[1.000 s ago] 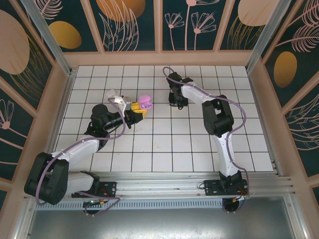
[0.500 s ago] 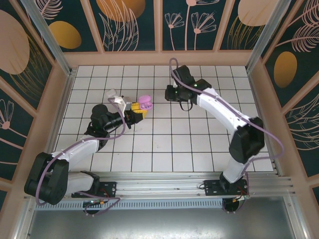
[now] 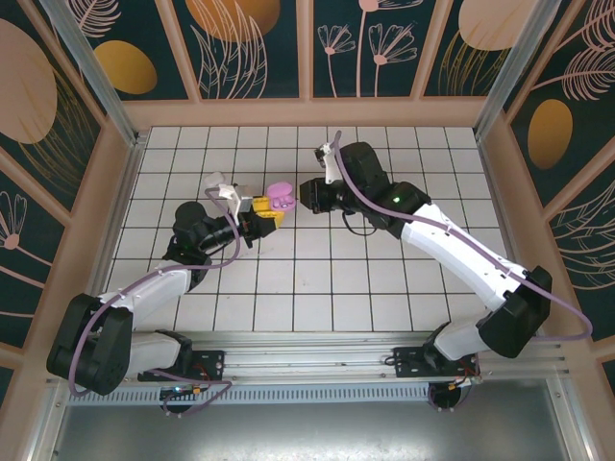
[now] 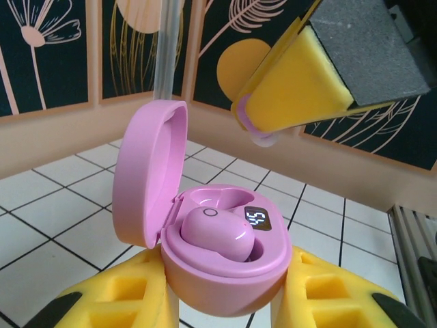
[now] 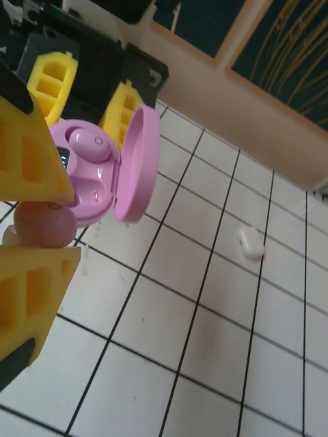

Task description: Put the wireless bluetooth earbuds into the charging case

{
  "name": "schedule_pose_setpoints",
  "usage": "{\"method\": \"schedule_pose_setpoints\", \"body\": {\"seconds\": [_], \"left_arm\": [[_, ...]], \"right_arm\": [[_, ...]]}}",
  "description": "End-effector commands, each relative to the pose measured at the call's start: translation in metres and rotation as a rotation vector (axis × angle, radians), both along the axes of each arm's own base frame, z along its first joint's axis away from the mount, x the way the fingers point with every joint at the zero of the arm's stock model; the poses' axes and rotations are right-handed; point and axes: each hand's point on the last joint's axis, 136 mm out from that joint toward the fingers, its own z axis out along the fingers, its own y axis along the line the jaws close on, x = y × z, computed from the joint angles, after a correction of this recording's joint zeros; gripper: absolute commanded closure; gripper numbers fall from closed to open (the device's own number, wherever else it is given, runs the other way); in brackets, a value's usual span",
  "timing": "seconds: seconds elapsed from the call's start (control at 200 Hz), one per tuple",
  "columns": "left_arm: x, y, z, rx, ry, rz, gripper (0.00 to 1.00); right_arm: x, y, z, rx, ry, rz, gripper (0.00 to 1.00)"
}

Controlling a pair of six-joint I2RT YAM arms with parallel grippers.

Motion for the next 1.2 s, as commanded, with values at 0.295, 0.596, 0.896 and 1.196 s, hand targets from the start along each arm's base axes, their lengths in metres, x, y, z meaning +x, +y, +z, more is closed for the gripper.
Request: {"method": "schedule_pose_setpoints", "body": {"seconds": [0.295,0.596,0.896,1.196], "left_arm": [[-0.013,-0.005,0.013,-0.045,-0.028,-0.091,0.84],[-0.014,-0.005,0.013,-0.045,-0.024,-0.100,0.84],[-0.013,-0.006,0.015,-0.046,-0.028,-0.100,0.84],[-0.013,-0.006,0.015,-0.047,-0.027,-0.104,0.84]], "right_arm": [[-0.021,0.034,0.011,0.001,-0.044,0.166,0.82],[-0.017,0.031,-0.008,-0.080,-0.025,0.151,0.82],[-0.019,0.028,-0.009,-0.101,-0.028,0.158,0.77],[-0.019,0.026,-0.009,-0.109,-0.020,0.149,0.73]]}}
